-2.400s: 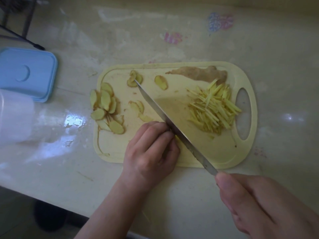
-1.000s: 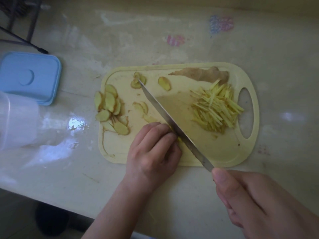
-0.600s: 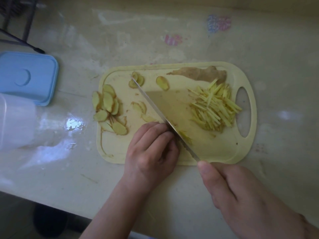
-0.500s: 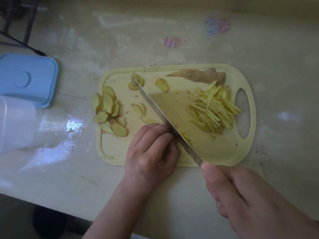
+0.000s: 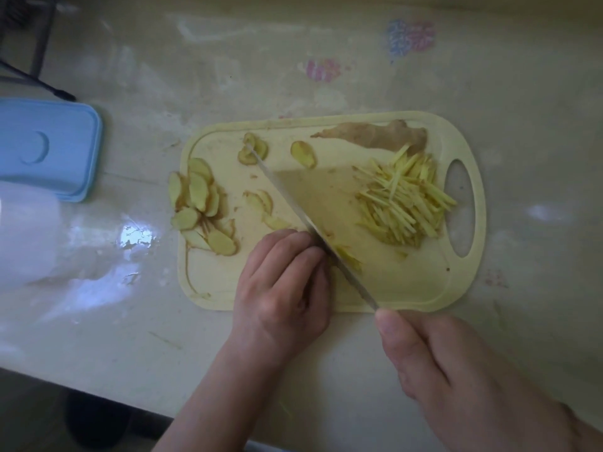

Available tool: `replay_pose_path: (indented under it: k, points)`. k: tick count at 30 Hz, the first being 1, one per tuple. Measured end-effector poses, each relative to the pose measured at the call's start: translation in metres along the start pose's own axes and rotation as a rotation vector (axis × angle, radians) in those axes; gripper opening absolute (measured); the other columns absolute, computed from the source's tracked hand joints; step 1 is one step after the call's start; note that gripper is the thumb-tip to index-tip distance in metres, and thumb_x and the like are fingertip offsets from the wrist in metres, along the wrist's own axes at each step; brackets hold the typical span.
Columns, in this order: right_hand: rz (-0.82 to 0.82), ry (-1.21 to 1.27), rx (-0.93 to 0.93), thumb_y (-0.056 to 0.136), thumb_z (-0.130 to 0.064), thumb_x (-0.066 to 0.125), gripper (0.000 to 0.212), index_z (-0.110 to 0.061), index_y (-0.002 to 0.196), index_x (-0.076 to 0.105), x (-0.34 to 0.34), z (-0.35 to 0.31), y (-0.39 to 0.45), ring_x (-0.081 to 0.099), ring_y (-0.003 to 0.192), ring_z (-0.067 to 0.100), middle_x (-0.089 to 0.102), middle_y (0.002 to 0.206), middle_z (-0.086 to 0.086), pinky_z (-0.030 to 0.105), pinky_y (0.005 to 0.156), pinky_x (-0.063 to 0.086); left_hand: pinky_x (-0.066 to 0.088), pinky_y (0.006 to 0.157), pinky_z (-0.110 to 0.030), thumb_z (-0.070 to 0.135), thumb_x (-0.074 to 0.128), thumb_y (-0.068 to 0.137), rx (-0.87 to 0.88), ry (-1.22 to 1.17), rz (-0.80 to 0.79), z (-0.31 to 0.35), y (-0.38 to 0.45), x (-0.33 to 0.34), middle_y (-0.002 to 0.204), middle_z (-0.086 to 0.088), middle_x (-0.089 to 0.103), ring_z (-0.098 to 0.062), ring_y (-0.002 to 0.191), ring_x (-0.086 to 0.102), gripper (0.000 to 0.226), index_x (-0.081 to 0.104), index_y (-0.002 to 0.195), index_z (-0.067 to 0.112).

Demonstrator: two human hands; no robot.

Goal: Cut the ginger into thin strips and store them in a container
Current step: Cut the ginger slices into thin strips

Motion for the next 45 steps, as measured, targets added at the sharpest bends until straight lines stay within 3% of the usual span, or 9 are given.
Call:
replay_pose_path:
  k: [2, 4, 11, 14, 22, 30, 33, 37, 45]
  points:
    - [-0.059, 0.058, -0.031, 0.072, -0.096, 0.011, 0.087, -0.017, 0.080, 0.047, -0.002, 0.002, 0.009, 0.045, 0.048, 0.013, 0.049, 0.053, 0.000, 0.023, 0.051, 0.035, 0.055, 0.079, -0.040, -0.009, 0.068, 0.082, -0.009, 0.004, -0.001, 0.000, 0.000, 0.001, 0.089, -0.018, 0.070, -0.035, 0.081, 0.066, 0.006, 0.073, 0.082, -0.009]
    - [-0.072, 0.086, 0.003, 0.066, -0.092, 0.016, 0.084, -0.014, 0.079, 0.045, -0.005, 0.005, 0.008, 0.038, 0.040, 0.011, 0.038, 0.047, 0.000, 0.023, 0.048, 0.031, 0.055, 0.080, -0.039, -0.008, 0.067, 0.083, -0.012, -0.009, 0.004, 0.001, 0.000, -0.001, 0.088, -0.018, 0.069, -0.035, 0.080, 0.066, 0.006, 0.073, 0.080, -0.008]
    - [-0.009, 0.164, 0.017, 0.061, -0.093, 0.025, 0.085, -0.014, 0.078, 0.053, -0.007, 0.012, -0.007, 0.043, 0.036, 0.011, 0.044, 0.047, 0.003, 0.018, 0.041, 0.035, 0.053, 0.080, -0.033, -0.009, 0.072, 0.078, -0.014, -0.005, 0.033, 0.001, 0.002, -0.004, 0.083, -0.017, 0.067, -0.032, 0.078, 0.064, 0.003, 0.071, 0.076, -0.007]
    - [-0.047, 0.113, -0.012, 0.062, -0.093, 0.022, 0.087, -0.011, 0.079, 0.046, -0.006, 0.008, -0.009, 0.039, 0.038, 0.013, 0.038, 0.049, 0.005, 0.021, 0.042, 0.032, 0.053, 0.077, -0.036, -0.009, 0.073, 0.077, -0.017, 0.001, 0.040, 0.001, 0.002, -0.004, 0.082, -0.018, 0.067, -0.033, 0.077, 0.064, 0.003, 0.071, 0.075, -0.008]
    - [-0.052, 0.004, 0.028, 0.060, -0.095, 0.011, 0.087, -0.019, 0.079, 0.051, -0.006, 0.011, -0.010, 0.048, 0.043, 0.010, 0.049, 0.051, 0.002, 0.021, 0.046, 0.030, 0.053, 0.075, -0.039, -0.010, 0.070, 0.079, -0.014, -0.005, 0.025, 0.000, 0.001, -0.004, 0.084, -0.017, 0.069, -0.034, 0.077, 0.065, 0.004, 0.072, 0.077, -0.008]
    - [-0.012, -0.009, -0.053, 0.066, -0.095, 0.008, 0.082, -0.027, 0.085, 0.049, 0.003, 0.013, -0.001, 0.050, 0.052, 0.011, 0.050, 0.053, -0.002, 0.033, 0.058, 0.040, 0.056, 0.077, -0.038, -0.011, 0.073, 0.079, -0.005, -0.010, 0.041, 0.000, 0.000, -0.002, 0.086, -0.016, 0.072, -0.034, 0.078, 0.068, 0.003, 0.074, 0.078, -0.008]
    - [0.001, 0.030, -0.087, 0.068, -0.100, 0.008, 0.085, -0.026, 0.078, 0.049, 0.006, 0.015, 0.005, 0.049, 0.049, 0.010, 0.048, 0.051, -0.003, 0.027, 0.052, 0.036, 0.056, 0.077, -0.038, -0.009, 0.074, 0.079, -0.011, -0.021, 0.035, -0.001, 0.002, -0.002, 0.087, -0.015, 0.072, -0.033, 0.079, 0.068, 0.002, 0.074, 0.079, -0.007]
    - [-0.042, 0.135, -0.037, 0.067, -0.092, 0.022, 0.086, -0.009, 0.079, 0.041, 0.001, 0.015, 0.010, 0.033, 0.040, 0.011, 0.033, 0.050, 0.000, 0.022, 0.044, 0.030, 0.055, 0.075, -0.037, -0.008, 0.071, 0.080, -0.035, -0.042, 0.046, 0.001, 0.001, -0.004, 0.084, -0.014, 0.070, -0.031, 0.077, 0.066, 0.005, 0.073, 0.077, -0.006]
    - [-0.053, 0.093, -0.022, 0.060, -0.103, 0.017, 0.098, -0.011, 0.081, 0.044, 0.001, 0.018, -0.004, 0.038, 0.039, 0.011, 0.039, 0.051, 0.004, 0.022, 0.041, 0.030, 0.054, 0.075, -0.039, -0.008, 0.072, 0.076, -0.036, -0.014, 0.070, 0.000, 0.000, -0.005, 0.079, -0.015, 0.068, -0.033, 0.075, 0.065, 0.005, 0.070, 0.072, -0.006]
Point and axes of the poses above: each hand's wrist, its own y-axis towards the middle knuckle, its own x-axis out of the palm, z = x × y, the point moved 2 cm from there along y, towards the middle knuckle
